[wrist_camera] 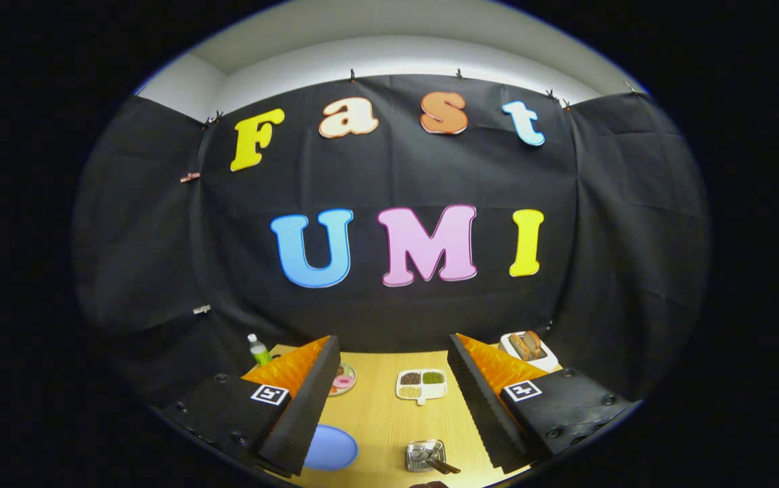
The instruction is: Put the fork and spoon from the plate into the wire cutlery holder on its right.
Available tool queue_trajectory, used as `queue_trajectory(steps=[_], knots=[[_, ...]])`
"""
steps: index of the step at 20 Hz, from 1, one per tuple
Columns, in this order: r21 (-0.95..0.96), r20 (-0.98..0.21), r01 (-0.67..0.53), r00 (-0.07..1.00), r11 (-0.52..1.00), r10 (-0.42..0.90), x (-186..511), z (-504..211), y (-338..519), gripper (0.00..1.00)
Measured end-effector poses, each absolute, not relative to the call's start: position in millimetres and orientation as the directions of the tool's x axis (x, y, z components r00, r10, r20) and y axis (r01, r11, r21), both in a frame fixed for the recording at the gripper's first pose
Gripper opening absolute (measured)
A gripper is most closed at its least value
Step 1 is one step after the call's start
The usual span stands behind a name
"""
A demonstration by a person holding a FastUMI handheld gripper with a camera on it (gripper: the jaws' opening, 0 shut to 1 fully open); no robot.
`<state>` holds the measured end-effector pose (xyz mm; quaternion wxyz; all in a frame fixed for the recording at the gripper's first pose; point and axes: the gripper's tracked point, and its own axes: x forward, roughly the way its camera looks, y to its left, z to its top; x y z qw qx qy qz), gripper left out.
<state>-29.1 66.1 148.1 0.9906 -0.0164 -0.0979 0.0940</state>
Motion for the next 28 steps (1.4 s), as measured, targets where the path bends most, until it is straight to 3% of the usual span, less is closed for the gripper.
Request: queue_trajectory(steps=[5,11,28], knots=[[-0.066,0.244,-0.154,0.956,0.986,0.166,-40.1,126.7,74.3,0.98],[-0.073,0.28,0.014,0.96,0.997,0.007,-35.8,86.4,60.5,0.99],[-0.02,0.267,-0.052,0.962,0.998,0.056,-39.4,46.8,70.2,0.99]])
